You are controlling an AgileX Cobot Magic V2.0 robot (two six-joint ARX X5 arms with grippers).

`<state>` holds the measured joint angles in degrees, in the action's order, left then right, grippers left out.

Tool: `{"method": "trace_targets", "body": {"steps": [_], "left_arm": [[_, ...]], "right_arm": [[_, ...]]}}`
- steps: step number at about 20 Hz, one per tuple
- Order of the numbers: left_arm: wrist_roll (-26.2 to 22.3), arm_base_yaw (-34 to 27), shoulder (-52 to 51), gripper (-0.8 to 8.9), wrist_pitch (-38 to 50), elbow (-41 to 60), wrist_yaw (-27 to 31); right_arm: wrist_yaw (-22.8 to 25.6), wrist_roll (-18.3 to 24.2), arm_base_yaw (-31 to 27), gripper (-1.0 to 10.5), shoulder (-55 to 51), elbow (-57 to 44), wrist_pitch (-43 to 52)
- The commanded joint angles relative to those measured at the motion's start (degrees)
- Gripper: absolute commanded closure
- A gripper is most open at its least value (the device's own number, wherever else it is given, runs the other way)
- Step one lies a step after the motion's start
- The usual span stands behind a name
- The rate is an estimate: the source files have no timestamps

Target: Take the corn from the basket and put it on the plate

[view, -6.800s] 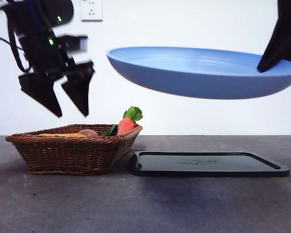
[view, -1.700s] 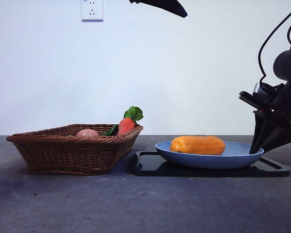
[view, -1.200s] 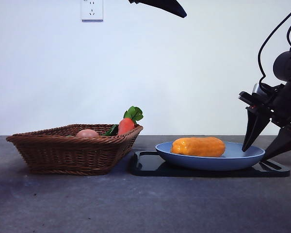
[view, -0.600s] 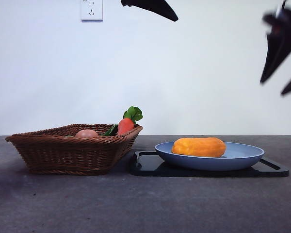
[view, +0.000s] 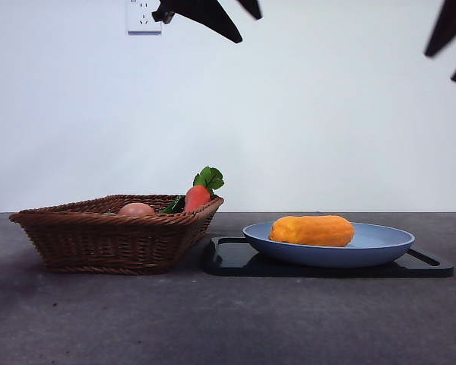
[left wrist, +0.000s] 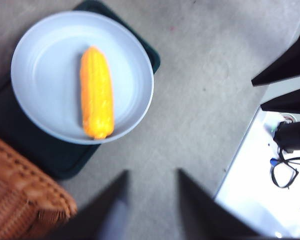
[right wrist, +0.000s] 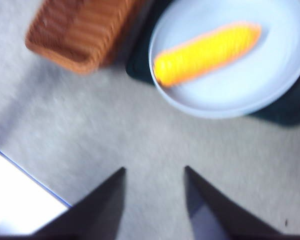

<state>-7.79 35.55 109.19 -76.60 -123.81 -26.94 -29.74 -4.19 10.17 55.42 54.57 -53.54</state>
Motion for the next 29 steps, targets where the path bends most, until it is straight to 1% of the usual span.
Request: {"method": "trace_targets", "body": {"steps": [1, 2, 5, 9, 17, 19, 22, 25, 27, 29], "left_arm": [[-1.38, 0.07, 0.2, 8.06, -0.74, -2.19, -0.07], [-1.86, 0.07, 0.2, 8.06, -1.07, -2.19, -0.07], [-2.01, 0.07, 0.22, 8.06, -1.64, -2.19, -0.07], [-1.99, 0.09, 0.2, 8.06, -1.55, -2.19, -0.07], [-1.99, 0.09, 0.2, 8.06, -0.66, -2.19, -0.07], [-1.97, 0.09, 0.22, 8.06, 1.25, -2.19, -0.07], [-2.12, 0.09, 0.2, 8.05, 6.47, -2.21, -0.09], [-2.03, -2.62, -0.17, 8.05, 9.99, -2.21, 0.17], [-2.38, -4.39, -1.09, 8.05, 15.3, -2.19, 0.17], [-3.52, -5.84, -2.64, 8.05, 18.47, -2.12, 0.17]], "right_arm": [[0.2, 0.79, 0.22, 9.2, -1.11, -3.23, 1.81], [0.17, 0.81, 0.22, 9.5, -1.64, -4.57, 2.51], [-0.09, 0.81, 0.22, 9.4, -2.08, -6.43, 3.41], [-0.07, 0.15, 0.2, 9.4, -2.05, -6.43, 4.07], [0.0, 0.33, 0.15, 9.4, -2.05, -6.4, 4.46], [0.0, 0.33, 0.15, 9.4, -2.05, -6.4, 4.46], [0.0, 0.33, 0.15, 9.4, -2.05, -6.4, 4.48], [0.0, 0.33, 0.15, 9.4, -2.05, -6.4, 4.76], [0.0, 0.33, 0.15, 9.4, -2.05, -6.4, 4.87], [0.0, 0.33, 0.15, 9.4, -2.05, -6.4, 4.92]]}}
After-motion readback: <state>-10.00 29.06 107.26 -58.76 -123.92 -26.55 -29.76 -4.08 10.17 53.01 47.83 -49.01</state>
